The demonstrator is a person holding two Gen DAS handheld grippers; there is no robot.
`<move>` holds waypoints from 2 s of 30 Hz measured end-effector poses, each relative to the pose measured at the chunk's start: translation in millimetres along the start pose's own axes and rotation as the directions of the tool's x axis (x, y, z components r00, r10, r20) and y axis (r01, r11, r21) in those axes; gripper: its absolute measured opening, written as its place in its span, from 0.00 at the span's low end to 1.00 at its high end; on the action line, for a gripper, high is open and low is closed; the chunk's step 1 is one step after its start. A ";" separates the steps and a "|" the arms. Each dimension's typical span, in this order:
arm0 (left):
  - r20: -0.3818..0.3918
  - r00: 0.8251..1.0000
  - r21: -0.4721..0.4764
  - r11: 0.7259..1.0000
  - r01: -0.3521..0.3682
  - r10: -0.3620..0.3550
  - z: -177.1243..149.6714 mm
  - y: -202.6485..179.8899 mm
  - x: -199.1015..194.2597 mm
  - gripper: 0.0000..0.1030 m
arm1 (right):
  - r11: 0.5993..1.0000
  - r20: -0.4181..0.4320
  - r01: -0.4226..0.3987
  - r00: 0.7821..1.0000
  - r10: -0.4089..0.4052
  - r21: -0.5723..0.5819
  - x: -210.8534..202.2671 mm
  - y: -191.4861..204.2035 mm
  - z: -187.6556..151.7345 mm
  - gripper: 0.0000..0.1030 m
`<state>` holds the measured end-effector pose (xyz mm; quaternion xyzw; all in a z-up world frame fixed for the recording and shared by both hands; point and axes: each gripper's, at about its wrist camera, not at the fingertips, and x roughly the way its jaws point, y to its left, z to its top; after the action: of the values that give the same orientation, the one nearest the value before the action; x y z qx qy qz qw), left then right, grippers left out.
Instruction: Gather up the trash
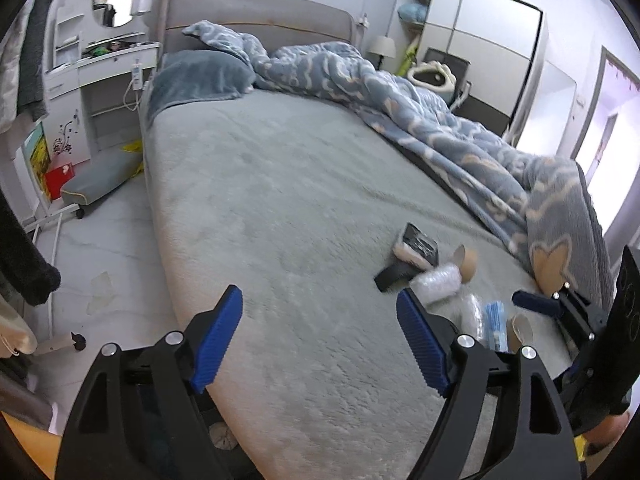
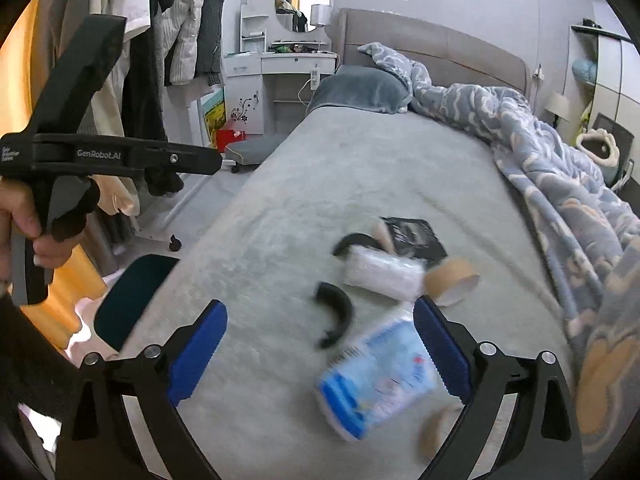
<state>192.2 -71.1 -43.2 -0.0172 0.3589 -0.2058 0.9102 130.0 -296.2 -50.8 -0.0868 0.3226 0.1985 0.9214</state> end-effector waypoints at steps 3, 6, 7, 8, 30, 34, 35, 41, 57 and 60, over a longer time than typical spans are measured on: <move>-0.020 1.000 0.004 1.000 0.021 -0.021 -1.8 -8.9 7.4 0.81 | 0.999 0.013 0.003 1.000 -0.003 0.033 -5.2 -14.4 -9.5 0.94; -0.047 0.997 -0.013 0.998 0.054 -0.055 -4.0 -16.2 16.7 0.81 | 0.998 0.002 -0.006 1.000 0.006 0.065 -2.7 -27.7 -18.7 0.95; -0.053 0.997 -0.014 0.998 0.062 -0.063 -4.8 -18.9 19.1 0.81 | 0.998 -0.002 -0.008 1.000 0.009 0.068 -2.1 -28.8 -21.6 0.95; -0.061 0.996 -0.012 0.998 0.069 -0.070 -5.9 -22.1 22.3 0.81 | 0.997 -0.005 -0.012 1.000 0.013 0.075 -1.0 -30.3 -24.0 0.95; -0.167 0.977 0.016 0.991 0.135 -0.130 -17.9 -57.1 62.4 0.81 | 0.974 -0.080 -0.141 0.984 0.157 0.178 18.3 -47.5 -36.0 0.78; -0.175 0.975 0.043 0.988 0.148 -0.138 -20.0 -63.5 64.0 0.81 | 0.968 -0.038 -0.151 0.986 0.162 0.199 7.4 -55.9 -33.2 0.78; -0.172 0.975 0.052 0.987 0.155 -0.144 -20.0 -65.5 63.8 0.81 | 0.967 -0.026 -0.151 0.987 0.159 0.205 4.4 -58.1 -32.8 0.78; -0.182 0.977 0.194 0.970 0.149 -0.114 -27.1 -82.8 72.1 0.83 | 0.957 0.049 -0.143 0.990 0.135 0.252 -15.7 -73.8 -33.6 0.78; -0.253 0.964 0.246 0.957 0.150 -0.086 -42.7 -106.6 109.6 0.73 | 0.942 0.088 -0.151 0.988 0.130 0.300 -33.8 -89.6 -44.5 0.78; -0.248 0.964 0.216 0.965 0.151 -0.095 -40.3 -106.4 113.9 0.68 | 0.940 0.083 -0.154 0.987 0.135 0.304 -33.9 -91.0 -48.1 0.78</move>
<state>202.0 -207.9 -127.7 0.0918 0.4361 -0.3034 0.8422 117.3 -403.0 -63.9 0.0885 0.3270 0.2149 0.9160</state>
